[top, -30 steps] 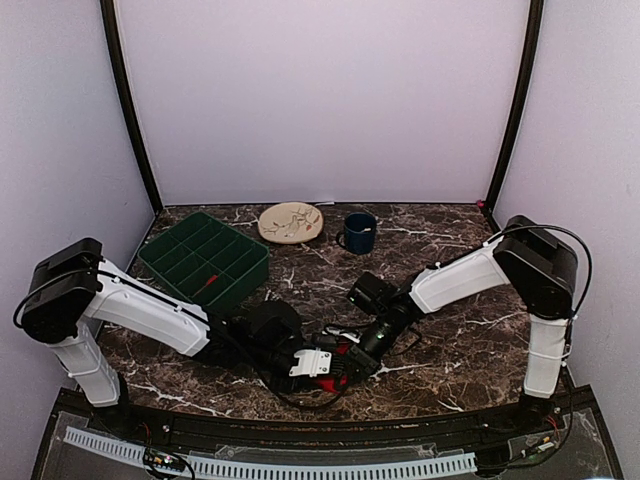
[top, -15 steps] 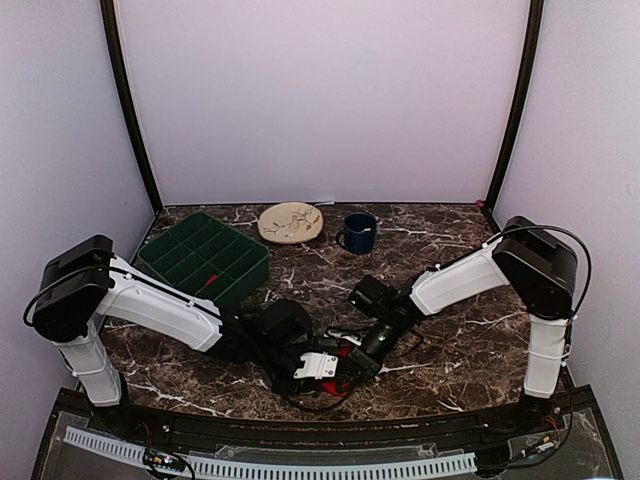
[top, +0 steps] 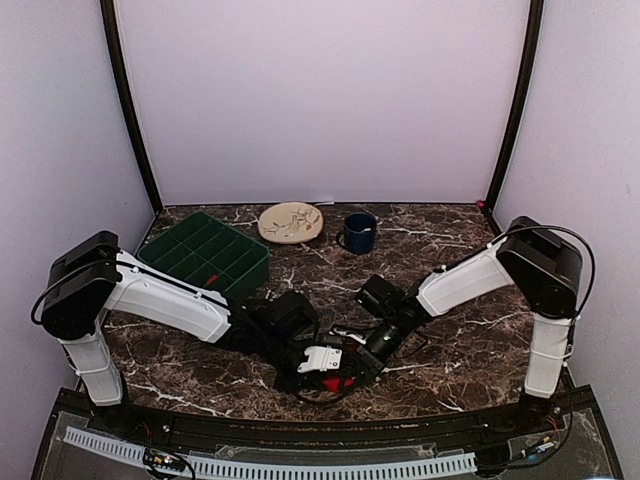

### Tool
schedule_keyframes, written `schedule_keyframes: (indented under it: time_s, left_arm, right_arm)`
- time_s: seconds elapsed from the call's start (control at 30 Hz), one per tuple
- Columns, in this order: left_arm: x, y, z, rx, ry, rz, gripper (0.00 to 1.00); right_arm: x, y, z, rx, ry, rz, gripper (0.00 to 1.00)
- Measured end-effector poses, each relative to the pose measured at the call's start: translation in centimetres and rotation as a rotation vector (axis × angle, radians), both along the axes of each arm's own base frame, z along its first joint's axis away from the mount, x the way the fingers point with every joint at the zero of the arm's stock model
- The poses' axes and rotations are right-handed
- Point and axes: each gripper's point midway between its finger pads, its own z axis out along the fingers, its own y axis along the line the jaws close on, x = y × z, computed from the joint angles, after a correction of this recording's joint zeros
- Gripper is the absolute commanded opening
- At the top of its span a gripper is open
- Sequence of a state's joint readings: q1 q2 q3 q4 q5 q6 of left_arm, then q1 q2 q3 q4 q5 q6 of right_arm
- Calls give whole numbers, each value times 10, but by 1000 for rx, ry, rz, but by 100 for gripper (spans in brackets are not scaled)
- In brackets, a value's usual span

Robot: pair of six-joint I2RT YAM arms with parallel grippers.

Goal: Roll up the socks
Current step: Roll the sock at the center of the board.

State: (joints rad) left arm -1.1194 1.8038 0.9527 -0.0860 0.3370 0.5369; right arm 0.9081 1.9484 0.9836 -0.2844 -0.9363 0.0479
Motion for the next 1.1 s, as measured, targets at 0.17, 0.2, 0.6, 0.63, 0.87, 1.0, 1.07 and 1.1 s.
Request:
schedule_keyframes:
  time_s: [0.17,0.2,0.6,0.63,0.87,1.0,1.07,1.1]
  left_arm:
    - [1,1,0,13,69,27,4]
    - [1,1,1,15,81,32,4]
    - [11,5,1,59,232,104,5]
    - [12,6,1,63,247,112,5]
    - [15,9,1,95,381,137,5]
    - [15,9,1,99,457,142,6]
    - [15,9,1,98,495,147,6]
    - [15,10,1,98,517,149,6]
  right_arm:
    - [8,-8,3,13,2,-54,28]
    - [10,-10,2,16,1,-66,28]
    - [25,-30,2,12,-23,-199,31]
    - [27,-32,2,11,-32,-212,31]
    - [42,-42,11,6,-150,-291,32]
    - [51,-46,20,14,-241,-331,32]
    - [53,-48,22,13,-286,-341,33]
    - [54,-49,24,10,-313,-346,33]
